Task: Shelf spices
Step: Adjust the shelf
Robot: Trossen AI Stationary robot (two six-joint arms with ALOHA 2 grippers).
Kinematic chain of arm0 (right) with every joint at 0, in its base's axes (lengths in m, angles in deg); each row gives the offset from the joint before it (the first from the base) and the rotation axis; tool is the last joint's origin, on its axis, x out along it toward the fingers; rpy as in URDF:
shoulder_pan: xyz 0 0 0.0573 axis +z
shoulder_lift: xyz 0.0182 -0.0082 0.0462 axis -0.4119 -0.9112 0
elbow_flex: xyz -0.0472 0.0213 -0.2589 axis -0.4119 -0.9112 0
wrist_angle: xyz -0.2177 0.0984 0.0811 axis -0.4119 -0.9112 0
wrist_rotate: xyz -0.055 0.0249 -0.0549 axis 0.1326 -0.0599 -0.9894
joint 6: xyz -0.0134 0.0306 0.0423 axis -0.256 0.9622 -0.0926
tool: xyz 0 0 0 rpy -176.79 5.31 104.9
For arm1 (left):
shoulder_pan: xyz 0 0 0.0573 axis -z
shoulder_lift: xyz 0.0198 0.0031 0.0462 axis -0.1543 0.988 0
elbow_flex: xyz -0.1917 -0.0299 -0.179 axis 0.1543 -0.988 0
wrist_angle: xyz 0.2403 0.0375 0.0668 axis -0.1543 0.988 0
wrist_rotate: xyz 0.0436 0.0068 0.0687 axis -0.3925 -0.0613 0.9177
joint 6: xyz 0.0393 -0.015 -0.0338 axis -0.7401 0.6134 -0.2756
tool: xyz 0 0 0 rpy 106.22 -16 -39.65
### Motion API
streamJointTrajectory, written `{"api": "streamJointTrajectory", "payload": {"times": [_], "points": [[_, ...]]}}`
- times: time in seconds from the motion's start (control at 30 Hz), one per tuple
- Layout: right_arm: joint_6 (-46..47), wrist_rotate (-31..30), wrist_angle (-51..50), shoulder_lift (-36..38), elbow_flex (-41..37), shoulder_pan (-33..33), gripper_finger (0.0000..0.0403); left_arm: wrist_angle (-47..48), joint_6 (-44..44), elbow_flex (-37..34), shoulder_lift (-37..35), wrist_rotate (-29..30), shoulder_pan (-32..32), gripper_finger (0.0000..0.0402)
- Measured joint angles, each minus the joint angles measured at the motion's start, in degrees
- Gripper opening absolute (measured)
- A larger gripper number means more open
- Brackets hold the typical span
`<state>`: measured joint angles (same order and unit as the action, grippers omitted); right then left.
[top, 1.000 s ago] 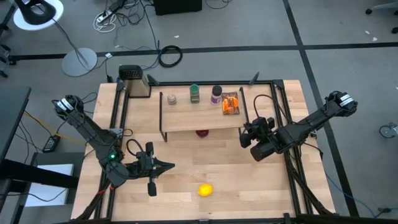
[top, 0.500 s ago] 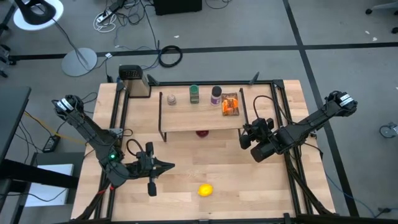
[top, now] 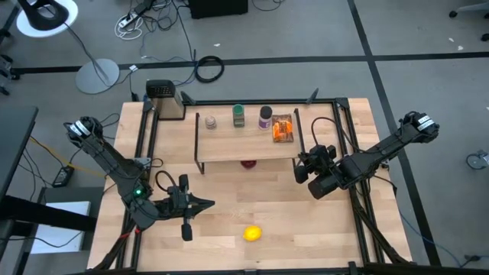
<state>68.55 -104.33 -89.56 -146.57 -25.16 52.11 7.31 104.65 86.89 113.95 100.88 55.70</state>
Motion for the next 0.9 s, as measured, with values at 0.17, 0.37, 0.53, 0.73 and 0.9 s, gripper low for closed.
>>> {"api": "streamJointTrajectory", "payload": {"times": [0.17,0.37,0.53,0.73,0.9], "points": [[0.0,0.29,0.23,0.0,0.0,0.34,0.0035,-0.02,0.0,0.0,0.0,0.0,0.0,0.0004],[-1.17,0.31,0.6,0.0,0.0,0.35,0.004,-0.02,0.0,0.0,0.0,0.0,0.0,0.0004],[-4.14,0.28,0.48,-0.05,0.7,1.52,0.0062,0.0,0.0,0.0,0.0,0.0,-0.02,0.0004],[-9.18,-0.45,-0.73,-0.18,3.45,3.03,0.01,0.01,-0.02,0.0,0.0,0.0,-0.01,0.0004],[-11.6,-2.21,-0.79,-0.17,3.98,2.99,0.0135,0.02,-0.02,0.0,0.0,0.0,0.0,0.0004]]}}
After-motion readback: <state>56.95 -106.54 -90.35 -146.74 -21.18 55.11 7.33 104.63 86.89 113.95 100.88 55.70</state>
